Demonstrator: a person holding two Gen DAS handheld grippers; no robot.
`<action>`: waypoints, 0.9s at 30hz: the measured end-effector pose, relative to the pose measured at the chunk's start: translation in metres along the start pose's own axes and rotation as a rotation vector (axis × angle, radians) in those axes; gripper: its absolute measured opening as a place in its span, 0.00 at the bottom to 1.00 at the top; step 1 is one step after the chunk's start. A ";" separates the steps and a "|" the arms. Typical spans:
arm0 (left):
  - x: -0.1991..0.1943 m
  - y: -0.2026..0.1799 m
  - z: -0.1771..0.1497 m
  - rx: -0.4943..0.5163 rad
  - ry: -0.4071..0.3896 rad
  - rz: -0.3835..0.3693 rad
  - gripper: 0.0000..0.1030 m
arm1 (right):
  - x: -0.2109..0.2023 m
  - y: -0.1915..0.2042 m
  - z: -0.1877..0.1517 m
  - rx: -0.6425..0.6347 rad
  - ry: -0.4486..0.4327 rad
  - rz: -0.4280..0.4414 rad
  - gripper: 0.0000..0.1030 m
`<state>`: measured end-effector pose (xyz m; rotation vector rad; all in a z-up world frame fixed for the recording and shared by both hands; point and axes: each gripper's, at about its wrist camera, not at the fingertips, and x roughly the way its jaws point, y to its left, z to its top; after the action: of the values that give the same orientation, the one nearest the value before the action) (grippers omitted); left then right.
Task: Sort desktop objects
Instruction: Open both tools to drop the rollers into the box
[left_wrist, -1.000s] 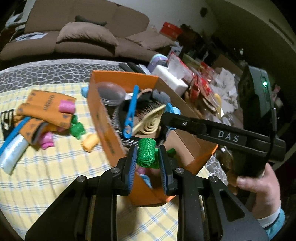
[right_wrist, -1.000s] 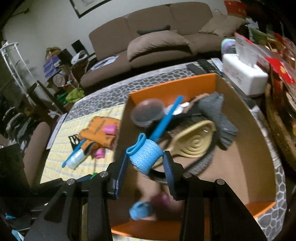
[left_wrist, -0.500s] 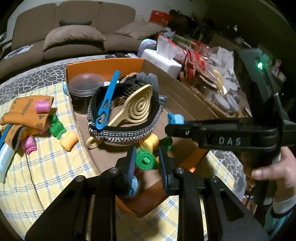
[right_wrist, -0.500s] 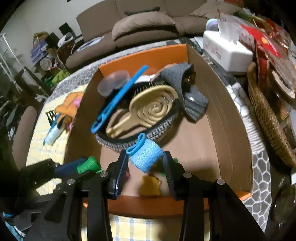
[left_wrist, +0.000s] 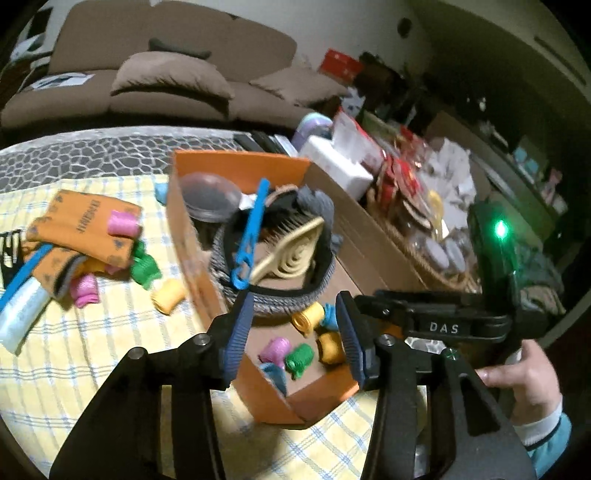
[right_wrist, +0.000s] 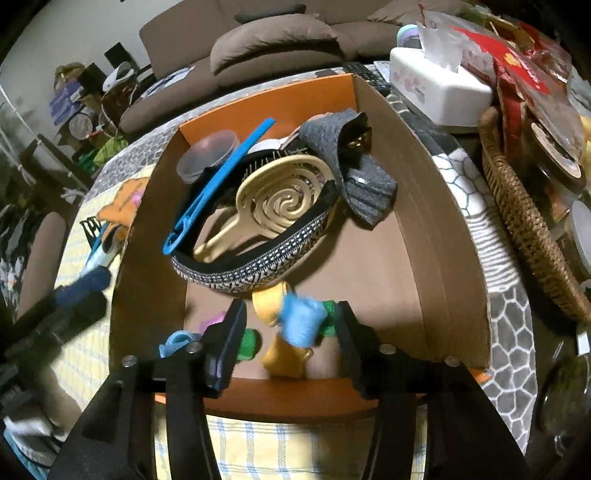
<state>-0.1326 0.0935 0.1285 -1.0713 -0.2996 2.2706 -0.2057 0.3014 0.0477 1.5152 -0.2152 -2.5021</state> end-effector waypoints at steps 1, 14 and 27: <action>-0.003 0.003 0.002 -0.007 -0.007 0.004 0.43 | -0.001 0.000 0.001 0.003 -0.003 -0.002 0.51; -0.029 0.033 0.005 -0.058 -0.045 0.061 0.66 | -0.019 0.031 0.016 -0.023 -0.104 0.003 0.77; -0.072 0.110 0.007 -0.165 -0.089 0.178 0.72 | -0.012 0.105 0.027 -0.133 -0.166 0.059 0.79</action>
<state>-0.1490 -0.0372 0.1297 -1.1201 -0.4513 2.4926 -0.2135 0.2033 0.0952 1.2343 -0.1149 -2.5407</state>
